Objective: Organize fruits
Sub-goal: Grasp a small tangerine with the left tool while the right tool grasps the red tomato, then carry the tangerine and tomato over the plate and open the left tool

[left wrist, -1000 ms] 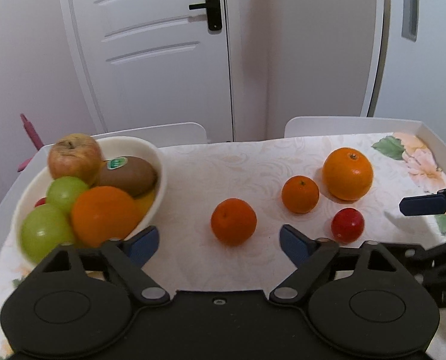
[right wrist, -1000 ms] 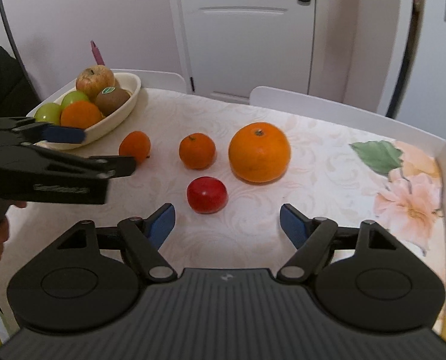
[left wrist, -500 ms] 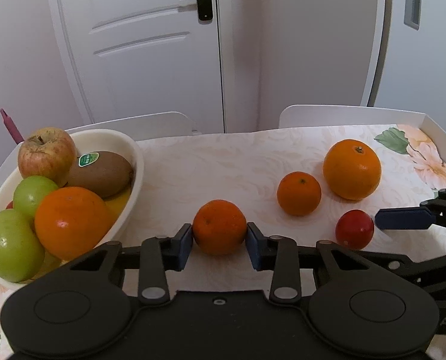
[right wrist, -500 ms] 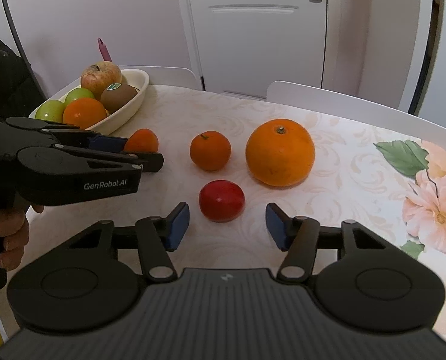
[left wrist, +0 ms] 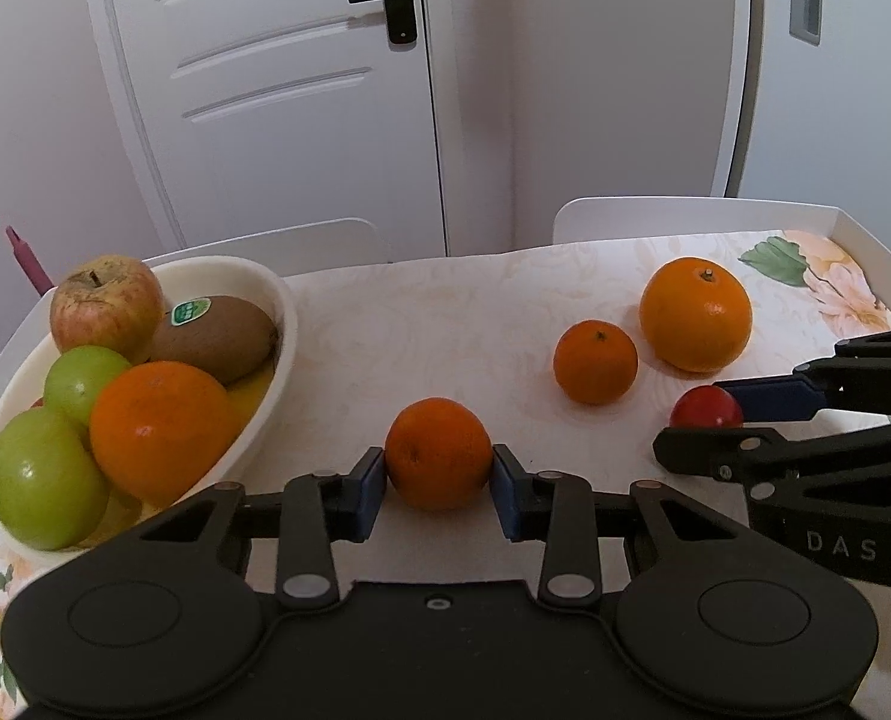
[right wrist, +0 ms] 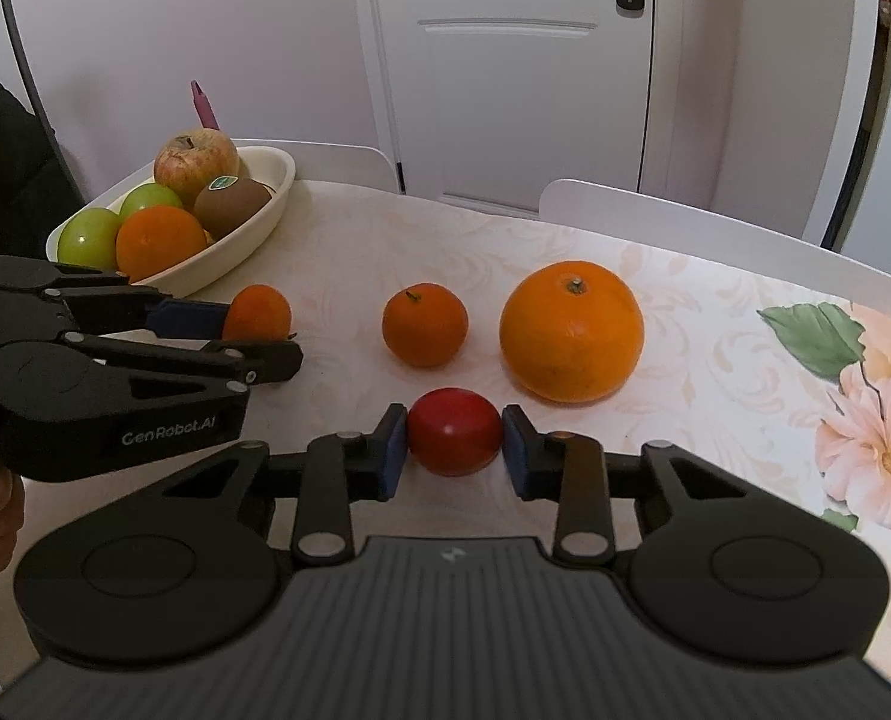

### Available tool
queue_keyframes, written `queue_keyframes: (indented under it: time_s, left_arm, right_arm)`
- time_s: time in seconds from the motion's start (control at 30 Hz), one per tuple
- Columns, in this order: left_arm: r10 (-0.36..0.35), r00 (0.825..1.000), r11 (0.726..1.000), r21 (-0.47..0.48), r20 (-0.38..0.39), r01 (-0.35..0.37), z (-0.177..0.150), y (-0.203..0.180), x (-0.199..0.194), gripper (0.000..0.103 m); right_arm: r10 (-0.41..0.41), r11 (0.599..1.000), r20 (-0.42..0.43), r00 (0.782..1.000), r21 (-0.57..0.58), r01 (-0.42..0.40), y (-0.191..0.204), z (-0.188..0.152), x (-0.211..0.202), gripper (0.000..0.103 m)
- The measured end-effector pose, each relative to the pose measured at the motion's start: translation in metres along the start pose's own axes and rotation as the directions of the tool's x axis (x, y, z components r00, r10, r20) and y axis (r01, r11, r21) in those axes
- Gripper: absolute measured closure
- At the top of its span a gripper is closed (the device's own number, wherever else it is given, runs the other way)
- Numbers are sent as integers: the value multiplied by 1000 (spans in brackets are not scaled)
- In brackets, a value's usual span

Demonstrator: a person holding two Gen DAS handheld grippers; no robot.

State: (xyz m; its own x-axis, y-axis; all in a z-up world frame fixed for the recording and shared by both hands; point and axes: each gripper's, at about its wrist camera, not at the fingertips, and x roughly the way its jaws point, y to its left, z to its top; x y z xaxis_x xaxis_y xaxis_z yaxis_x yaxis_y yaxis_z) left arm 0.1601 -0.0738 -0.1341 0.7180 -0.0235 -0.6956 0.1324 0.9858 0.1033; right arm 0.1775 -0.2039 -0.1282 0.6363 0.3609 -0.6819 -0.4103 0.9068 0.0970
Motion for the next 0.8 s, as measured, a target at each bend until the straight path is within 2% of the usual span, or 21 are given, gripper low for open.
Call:
queue_keyframes:
  time_s: [0.43,0.8]
  left_arm:
    - [17,1000,999,-44,15,-16,-6,14,-26,63]
    - [25,999,994,-108,42,-20,-7,43,-77,63]
  right_arm:
    - [19,1000,26,999,-20,-18,26,11,-20,54]
    - [30,999,56,998,-14,-29,63,35,-47,54]
